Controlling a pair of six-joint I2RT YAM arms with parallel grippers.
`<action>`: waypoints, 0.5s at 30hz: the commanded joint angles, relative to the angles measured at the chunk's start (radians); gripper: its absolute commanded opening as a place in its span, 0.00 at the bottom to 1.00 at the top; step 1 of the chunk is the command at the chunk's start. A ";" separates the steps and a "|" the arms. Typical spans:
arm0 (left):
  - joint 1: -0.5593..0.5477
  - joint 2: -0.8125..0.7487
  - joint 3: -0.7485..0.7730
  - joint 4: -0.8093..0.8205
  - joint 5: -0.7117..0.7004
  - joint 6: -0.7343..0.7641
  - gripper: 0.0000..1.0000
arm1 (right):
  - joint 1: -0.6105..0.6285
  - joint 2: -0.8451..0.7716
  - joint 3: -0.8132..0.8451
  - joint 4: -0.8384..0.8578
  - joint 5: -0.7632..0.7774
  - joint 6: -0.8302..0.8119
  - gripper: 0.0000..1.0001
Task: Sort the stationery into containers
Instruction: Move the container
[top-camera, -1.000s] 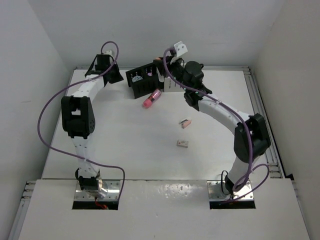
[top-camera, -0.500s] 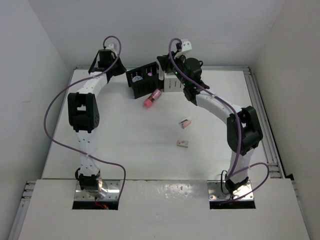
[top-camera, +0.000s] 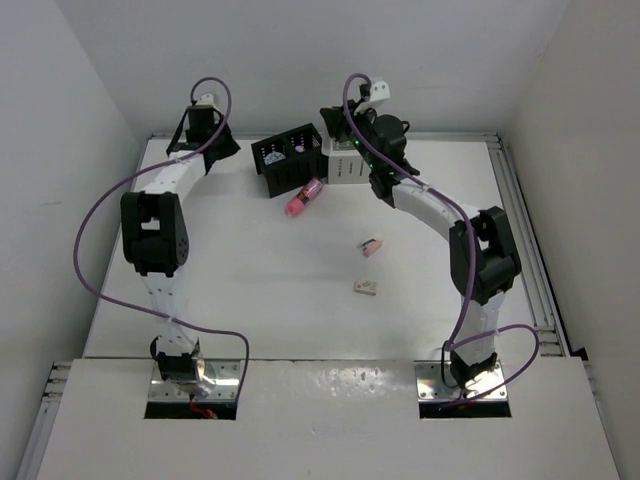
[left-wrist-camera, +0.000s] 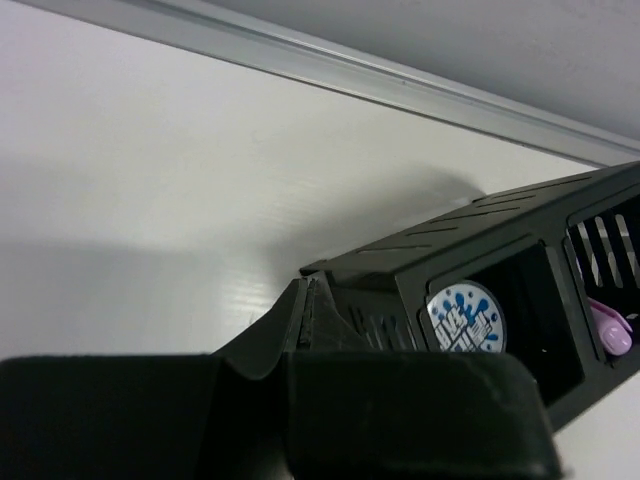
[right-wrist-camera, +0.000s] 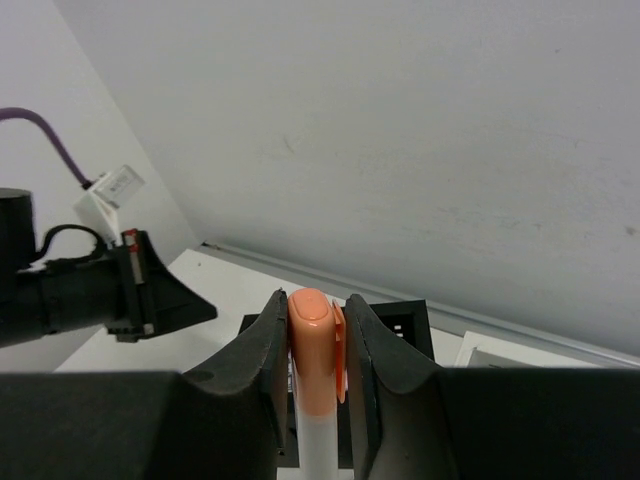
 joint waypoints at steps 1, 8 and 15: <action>-0.011 -0.159 -0.038 -0.020 -0.077 0.025 0.00 | -0.002 -0.008 0.018 0.083 0.010 0.003 0.00; -0.045 -0.115 -0.022 -0.115 0.009 -0.022 0.00 | -0.002 -0.005 0.004 0.099 0.016 0.001 0.00; -0.051 -0.029 0.047 -0.149 -0.017 -0.042 0.00 | -0.010 -0.016 -0.008 0.103 0.016 -0.008 0.00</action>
